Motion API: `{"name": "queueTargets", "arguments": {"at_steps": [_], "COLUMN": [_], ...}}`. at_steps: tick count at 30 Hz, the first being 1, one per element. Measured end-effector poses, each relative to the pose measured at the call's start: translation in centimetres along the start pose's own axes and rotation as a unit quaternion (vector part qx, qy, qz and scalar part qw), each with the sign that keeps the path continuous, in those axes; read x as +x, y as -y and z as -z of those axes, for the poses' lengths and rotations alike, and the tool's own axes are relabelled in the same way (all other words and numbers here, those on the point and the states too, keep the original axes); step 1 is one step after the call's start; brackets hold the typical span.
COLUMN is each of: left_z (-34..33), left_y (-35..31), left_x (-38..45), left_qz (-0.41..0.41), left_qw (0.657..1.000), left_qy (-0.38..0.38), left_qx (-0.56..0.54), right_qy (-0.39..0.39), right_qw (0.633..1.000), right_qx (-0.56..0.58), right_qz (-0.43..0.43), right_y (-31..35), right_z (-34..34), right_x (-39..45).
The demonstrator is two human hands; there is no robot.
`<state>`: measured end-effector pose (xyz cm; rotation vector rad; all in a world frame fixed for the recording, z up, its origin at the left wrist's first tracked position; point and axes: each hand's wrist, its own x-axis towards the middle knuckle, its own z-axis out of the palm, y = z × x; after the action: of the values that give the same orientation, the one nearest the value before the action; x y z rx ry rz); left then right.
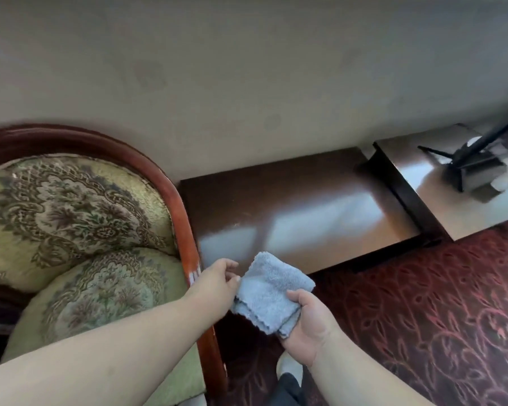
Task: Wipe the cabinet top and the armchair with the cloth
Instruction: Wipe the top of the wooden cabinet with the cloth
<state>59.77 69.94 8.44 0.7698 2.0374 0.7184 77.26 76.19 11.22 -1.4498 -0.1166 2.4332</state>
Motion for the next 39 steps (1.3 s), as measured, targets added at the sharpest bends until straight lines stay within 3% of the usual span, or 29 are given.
{"name": "queueTargets", "arguments": {"at_steps": [3, 5, 6, 9, 12, 13, 14, 16, 17, 22, 29, 34, 39], "left_z": [-3.9, -6.4, -7.6, -10.2, -11.9, -12.3, -12.5, -12.9, -13.1, -12.8, -13.5, -13.3, -13.3], "left_y": [1.7, 2.4, 2.9, 4.9, 7.3, 7.9, 8.2, 8.5, 8.6, 10.1, 10.7, 10.5, 10.5], "left_x": [5.2, 8.3, 9.9, 13.9, 16.6, 17.2, 17.4, 18.0, 18.2, 20.2, 21.3, 21.3, 21.4], "left_qz": [0.019, 0.036, 0.056, 0.101, 0.141, 0.153, 0.155, 0.136, 0.126, 0.164, 0.18, 0.187, 0.184], "left_qw": [0.998, 0.993, 0.989, 0.972, 0.956, 0.95, 0.944, 0.941, 0.943, 0.929, 0.907, 0.907, 0.907], "left_qy": [-0.031, -0.055, -0.08, -0.168, -0.239, -0.264, -0.288, -0.309, -0.306, -0.311, -0.316, -0.316, -0.321], "left_qx": [0.054, 0.094, 0.108, 0.13, 0.098, 0.072, 0.047, 0.033, 0.043, 0.114, 0.213, 0.208, 0.2], "right_qy": [-0.052, -0.088, -0.108, -0.077, 0.003, 0.005, -0.009, -0.062, -0.086, -0.121, -0.102, 0.015, 0.198], "right_qw": [0.997, 0.97, 0.926, 0.678, 0.428, 0.373, 0.363, 0.397, 0.397, 0.329, 0.253, 0.237, 0.072], "right_qx": [-0.044, -0.199, -0.327, -0.654, -0.864, -0.892, -0.89, -0.842, -0.829, -0.862, -0.898, -0.903, -0.908], "right_qz": [0.045, 0.111, 0.156, 0.327, 0.266, 0.256, 0.277, 0.361, 0.384, 0.365, 0.345, 0.357, 0.361], "right_y": [4.2, 6.6, 7.7, 9.1, 7.4, 6.7, 6.1, 5.4, 5.2, 5.0, 12.0, 13.4, 10.9], "right_z": [0.9, 1.2, 1.5, 2.8, 4.8, 5.7, 6.1, 5.7, 5.2, 3.1, -3.0, -10.1, -7.8], "right_x": [6.9, 11.1, 13.3, 19.1, 23.7, 24.9, 25.5, 26.8, 27.5, 30.7, 37.4, 41.0, 38.5]}}
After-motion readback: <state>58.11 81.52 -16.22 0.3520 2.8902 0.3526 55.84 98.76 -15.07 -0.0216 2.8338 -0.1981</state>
